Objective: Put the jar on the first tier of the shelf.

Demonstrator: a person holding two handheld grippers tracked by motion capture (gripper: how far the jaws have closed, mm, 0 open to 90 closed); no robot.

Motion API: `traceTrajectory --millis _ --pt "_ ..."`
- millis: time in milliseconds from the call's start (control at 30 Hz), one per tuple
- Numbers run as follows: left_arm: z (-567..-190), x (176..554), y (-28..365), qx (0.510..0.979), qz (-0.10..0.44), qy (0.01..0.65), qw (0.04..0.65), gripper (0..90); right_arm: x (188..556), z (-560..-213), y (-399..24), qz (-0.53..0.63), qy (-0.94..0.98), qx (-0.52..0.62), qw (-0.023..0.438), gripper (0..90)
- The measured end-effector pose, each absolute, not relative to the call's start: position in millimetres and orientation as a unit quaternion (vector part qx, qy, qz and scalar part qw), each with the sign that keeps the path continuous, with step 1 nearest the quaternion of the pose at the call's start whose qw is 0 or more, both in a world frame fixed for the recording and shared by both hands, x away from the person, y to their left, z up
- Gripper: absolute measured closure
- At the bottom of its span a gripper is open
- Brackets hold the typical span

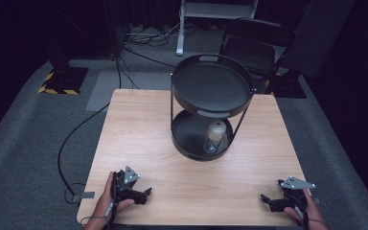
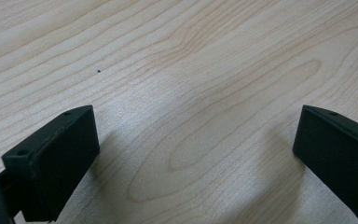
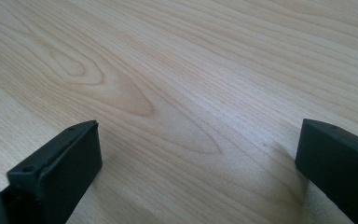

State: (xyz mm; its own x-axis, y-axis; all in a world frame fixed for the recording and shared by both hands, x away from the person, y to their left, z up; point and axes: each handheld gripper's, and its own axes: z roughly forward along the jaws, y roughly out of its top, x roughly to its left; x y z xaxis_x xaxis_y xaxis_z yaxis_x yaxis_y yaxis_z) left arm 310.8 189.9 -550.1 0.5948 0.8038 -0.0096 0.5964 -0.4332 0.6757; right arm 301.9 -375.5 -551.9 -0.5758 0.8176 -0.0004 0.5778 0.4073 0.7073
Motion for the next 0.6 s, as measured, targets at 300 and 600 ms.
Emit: traceTrajectory --millis 300,600 --pt "-550.2 310.8 189.9 0.831 0.159 0.421 0.326 0.0 302.6 -552.0 -375.9 0.341 0.821 0.424 0.174 0.0" --pt "-550.1 310.8 189.9 0.832 0.159 0.421 0.326 0.0 302.7 -552.0 -376.0 0.341 0.821 0.424 0.174 0.0"
